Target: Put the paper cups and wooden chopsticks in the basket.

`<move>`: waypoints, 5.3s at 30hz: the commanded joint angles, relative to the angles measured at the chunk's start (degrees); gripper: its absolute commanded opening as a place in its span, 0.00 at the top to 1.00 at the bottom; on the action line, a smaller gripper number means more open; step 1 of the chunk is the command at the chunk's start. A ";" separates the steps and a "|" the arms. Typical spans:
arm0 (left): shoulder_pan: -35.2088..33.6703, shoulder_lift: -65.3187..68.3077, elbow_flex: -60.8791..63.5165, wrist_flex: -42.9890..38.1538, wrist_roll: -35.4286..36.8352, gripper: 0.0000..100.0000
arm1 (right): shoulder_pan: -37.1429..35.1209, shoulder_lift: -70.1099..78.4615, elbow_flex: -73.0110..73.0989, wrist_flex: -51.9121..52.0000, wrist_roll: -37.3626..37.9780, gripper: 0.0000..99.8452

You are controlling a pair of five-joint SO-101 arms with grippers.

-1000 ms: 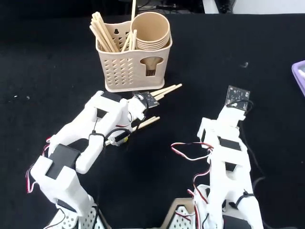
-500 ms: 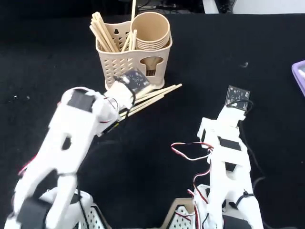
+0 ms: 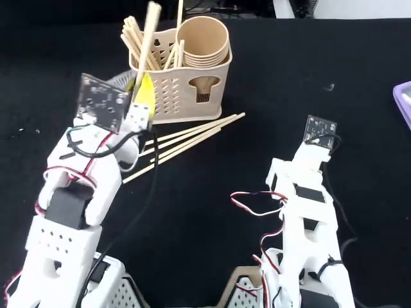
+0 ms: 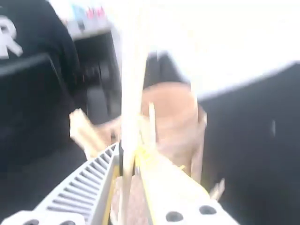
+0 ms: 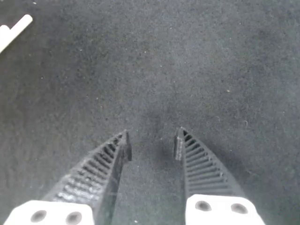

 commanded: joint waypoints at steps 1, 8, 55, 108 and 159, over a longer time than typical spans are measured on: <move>-1.63 0.53 0.75 -18.99 7.38 0.97 | -0.88 -1.45 -2.95 -1.41 -0.18 0.84; -4.18 15.03 -1.36 -45.01 16.26 0.97 | -0.88 -1.45 -3.03 -1.41 -0.18 0.84; 1.19 26.11 -2.86 20.75 -4.40 0.87 | -0.88 -1.45 -2.95 -1.41 -0.18 0.84; 0.75 67.87 -14.02 0.35 -19.96 0.81 | -3.34 -1.36 -2.68 -1.41 -0.18 0.84; 2.15 50.99 -4.88 30.33 -31.91 0.97 | -3.34 -1.36 -2.77 -1.41 -0.09 0.84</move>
